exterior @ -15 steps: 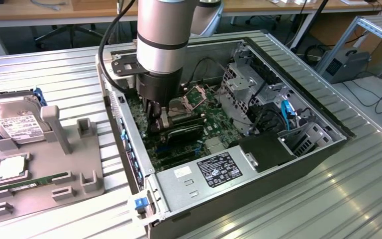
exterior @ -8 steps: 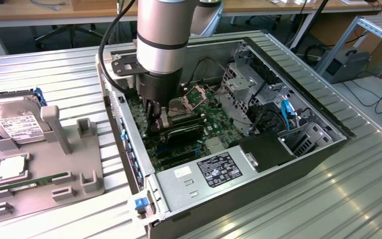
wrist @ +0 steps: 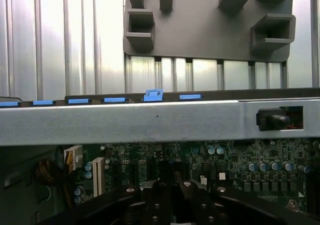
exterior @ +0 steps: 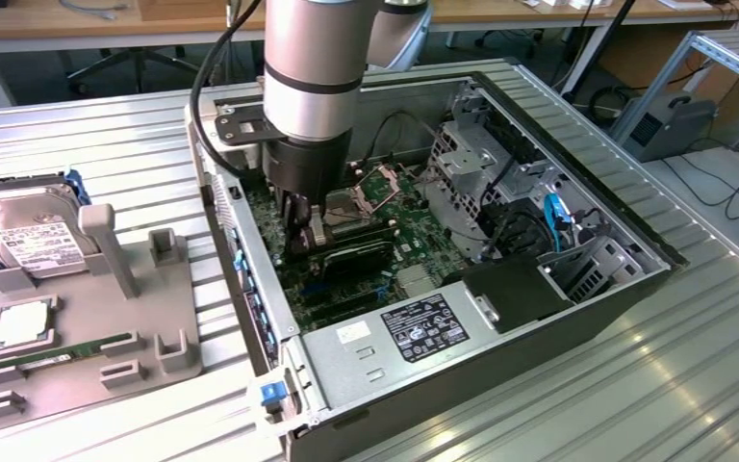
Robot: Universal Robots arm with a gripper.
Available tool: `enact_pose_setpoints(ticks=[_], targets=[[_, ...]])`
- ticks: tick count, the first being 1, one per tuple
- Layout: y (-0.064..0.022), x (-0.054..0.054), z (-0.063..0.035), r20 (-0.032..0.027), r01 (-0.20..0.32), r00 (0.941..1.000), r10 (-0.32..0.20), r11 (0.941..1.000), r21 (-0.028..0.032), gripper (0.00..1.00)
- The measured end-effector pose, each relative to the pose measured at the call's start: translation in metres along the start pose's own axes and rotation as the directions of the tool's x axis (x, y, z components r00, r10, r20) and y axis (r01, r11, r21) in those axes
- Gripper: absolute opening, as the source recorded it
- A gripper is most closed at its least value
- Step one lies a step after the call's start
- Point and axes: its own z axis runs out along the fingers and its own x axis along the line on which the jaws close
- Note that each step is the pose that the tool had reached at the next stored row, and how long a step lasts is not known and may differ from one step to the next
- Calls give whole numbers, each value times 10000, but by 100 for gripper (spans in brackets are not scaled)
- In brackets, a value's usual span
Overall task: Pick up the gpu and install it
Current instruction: 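Press down on the gpu until it lock into place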
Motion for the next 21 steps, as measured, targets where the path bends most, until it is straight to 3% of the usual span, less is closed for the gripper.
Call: enact_pose_setpoints(ticks=[8, 14, 21], targets=[[2, -48, -26, -26, 1, 10000, -1, 10000, 2, 11], [8, -44, -115, -24, 0, 10000, 0, 10000, 3, 11], [5, 82, -108, -23, 1, 10000, -1, 10000, 2, 11]])
